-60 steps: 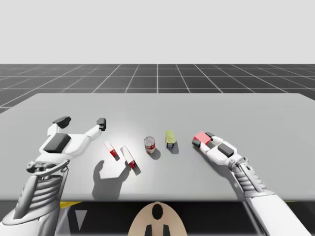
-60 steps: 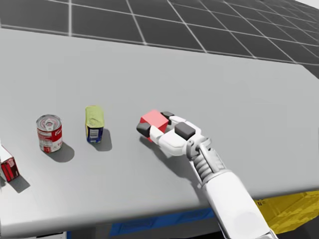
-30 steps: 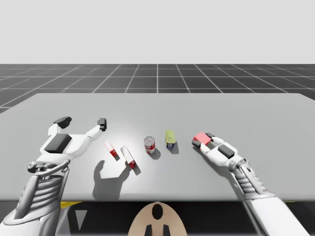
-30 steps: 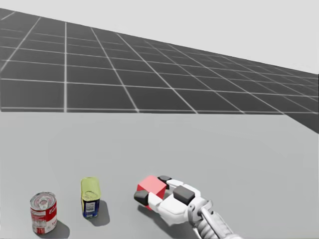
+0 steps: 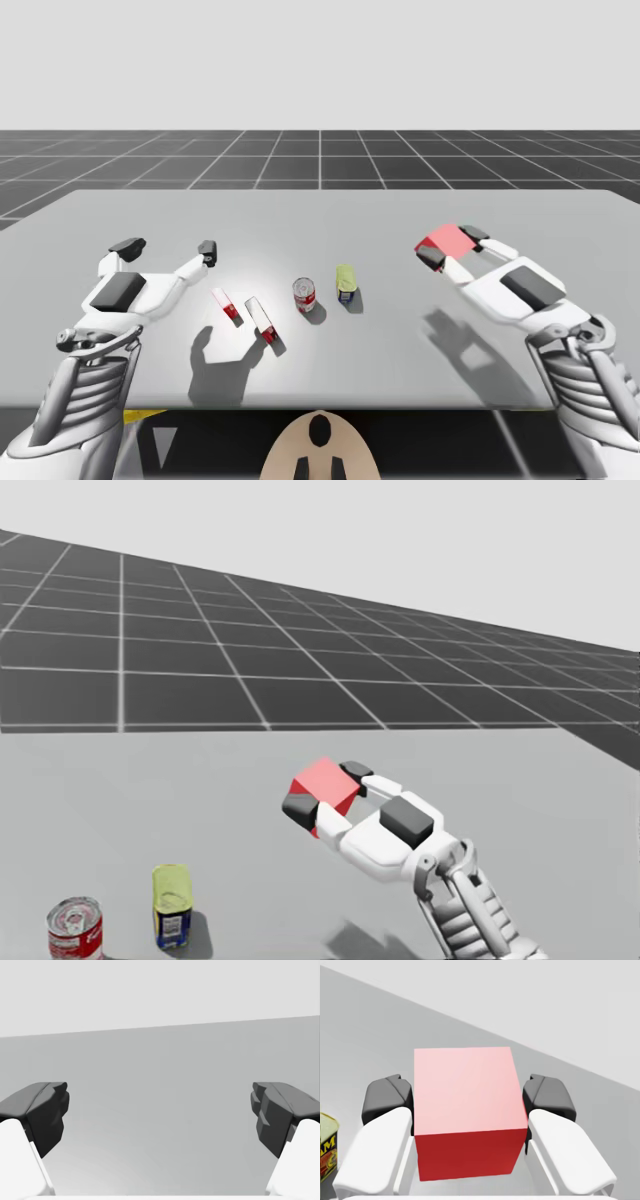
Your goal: Find the red cube and pick it up.
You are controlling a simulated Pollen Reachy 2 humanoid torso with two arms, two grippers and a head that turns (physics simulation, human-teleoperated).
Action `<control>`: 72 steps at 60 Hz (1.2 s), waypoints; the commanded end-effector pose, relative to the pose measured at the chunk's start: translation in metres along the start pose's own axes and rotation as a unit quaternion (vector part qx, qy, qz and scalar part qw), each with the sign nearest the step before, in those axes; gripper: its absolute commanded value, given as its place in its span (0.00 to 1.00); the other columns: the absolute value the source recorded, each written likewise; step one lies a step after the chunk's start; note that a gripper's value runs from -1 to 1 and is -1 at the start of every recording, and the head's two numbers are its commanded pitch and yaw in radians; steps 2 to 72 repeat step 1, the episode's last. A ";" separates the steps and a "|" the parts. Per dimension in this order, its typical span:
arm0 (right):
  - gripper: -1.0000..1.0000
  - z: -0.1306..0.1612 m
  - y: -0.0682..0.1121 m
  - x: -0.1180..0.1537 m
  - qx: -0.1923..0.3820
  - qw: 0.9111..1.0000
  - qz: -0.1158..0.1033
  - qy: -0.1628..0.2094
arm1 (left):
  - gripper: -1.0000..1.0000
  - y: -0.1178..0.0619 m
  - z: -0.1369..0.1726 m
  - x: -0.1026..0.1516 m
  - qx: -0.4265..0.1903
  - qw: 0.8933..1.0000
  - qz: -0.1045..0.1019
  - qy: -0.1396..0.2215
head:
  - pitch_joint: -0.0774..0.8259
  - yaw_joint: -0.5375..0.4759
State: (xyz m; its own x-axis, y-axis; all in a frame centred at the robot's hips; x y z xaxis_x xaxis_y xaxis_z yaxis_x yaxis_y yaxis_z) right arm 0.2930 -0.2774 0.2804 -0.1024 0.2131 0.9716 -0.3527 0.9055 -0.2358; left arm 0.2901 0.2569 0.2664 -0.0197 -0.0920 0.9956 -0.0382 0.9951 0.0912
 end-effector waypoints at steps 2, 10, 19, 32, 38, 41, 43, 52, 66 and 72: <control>1.00 0.007 -0.012 0.076 -0.023 0.996 0.035 -0.080 | 0.00 0.000 0.000 0.000 0.000 1.000 0.000 0.000 | 0.38 0.12; 1.00 0.007 -0.012 0.076 -0.023 0.996 0.035 -0.080 | 0.00 0.000 0.000 0.000 0.000 1.000 0.000 0.000 | 0.38 0.12; 1.00 0.007 -0.012 0.076 -0.023 0.996 0.035 -0.080 | 0.00 0.000 0.000 0.000 0.000 1.000 0.000 0.000 | 0.38 0.12; 1.00 0.007 -0.012 0.076 -0.023 0.996 0.035 -0.080 | 0.00 0.000 0.000 0.000 0.000 1.000 0.000 0.000 | 0.38 0.12; 1.00 0.007 -0.012 0.076 -0.023 0.996 0.035 -0.080 | 0.00 0.000 0.000 0.000 0.000 1.000 0.000 0.000 | 0.38 0.12; 1.00 0.007 -0.012 0.076 -0.023 0.996 0.035 -0.080 | 0.00 0.000 0.000 0.000 0.000 1.000 0.000 0.000 | 0.38 0.12; 1.00 0.007 -0.012 0.076 -0.023 0.996 0.035 -0.080 | 0.00 0.000 0.000 0.000 0.000 1.000 0.000 0.000 | 0.38 0.12; 1.00 0.007 -0.012 0.076 -0.023 0.996 0.035 -0.080 | 0.00 0.000 0.000 0.000 0.000 1.000 0.000 0.000 | 0.38 0.12; 1.00 0.007 -0.012 0.076 -0.023 0.996 0.035 -0.080 | 0.00 0.000 0.000 0.000 0.000 1.000 0.000 0.000 | 0.38 0.12; 1.00 0.007 -0.012 0.076 -0.023 0.996 0.035 -0.080 | 0.00 0.000 0.000 0.000 0.000 1.000 0.000 0.000 | 0.38 0.12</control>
